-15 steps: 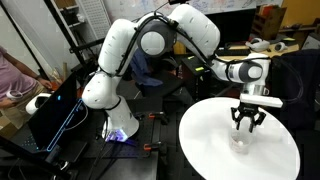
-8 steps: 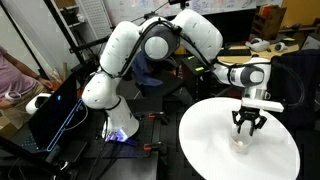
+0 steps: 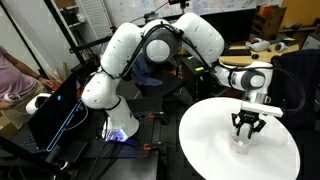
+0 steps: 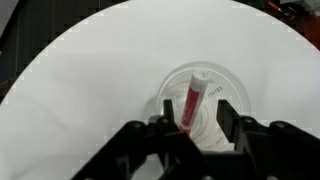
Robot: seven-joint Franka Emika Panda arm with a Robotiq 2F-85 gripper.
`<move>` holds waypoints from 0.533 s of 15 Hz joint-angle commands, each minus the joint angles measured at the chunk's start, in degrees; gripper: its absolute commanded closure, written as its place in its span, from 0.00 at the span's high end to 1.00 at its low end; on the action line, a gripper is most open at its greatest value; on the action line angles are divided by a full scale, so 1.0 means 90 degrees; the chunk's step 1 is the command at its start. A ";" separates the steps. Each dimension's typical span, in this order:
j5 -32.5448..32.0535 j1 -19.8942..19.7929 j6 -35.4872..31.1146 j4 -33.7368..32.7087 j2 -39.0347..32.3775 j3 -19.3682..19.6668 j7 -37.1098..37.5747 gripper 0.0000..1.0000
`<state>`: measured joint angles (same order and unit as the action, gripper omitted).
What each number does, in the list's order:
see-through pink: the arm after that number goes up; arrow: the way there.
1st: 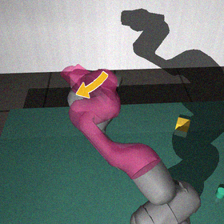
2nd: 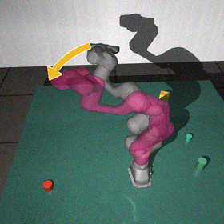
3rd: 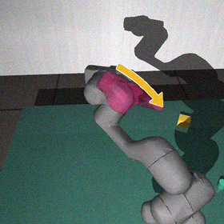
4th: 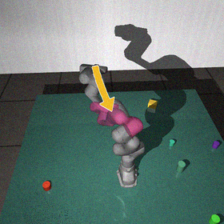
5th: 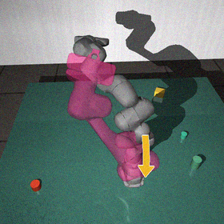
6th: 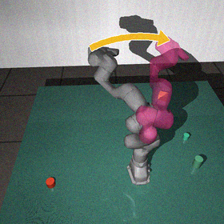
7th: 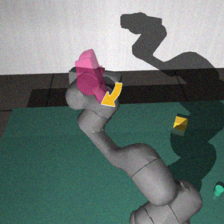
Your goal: Remove the marker from the cup and put it on the table
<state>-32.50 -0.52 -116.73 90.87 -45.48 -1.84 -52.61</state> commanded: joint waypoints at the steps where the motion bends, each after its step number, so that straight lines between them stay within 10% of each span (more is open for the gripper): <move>1: 0.0196 -0.0028 0.0077 -0.0221 -0.0121 0.0038 -0.0156 0.48; 8: 0.0245 -0.0064 0.0137 -0.0296 -0.0220 0.0078 -0.0165 0.48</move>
<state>-31.69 -1.17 -116.69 90.14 -46.57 -1.63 -52.61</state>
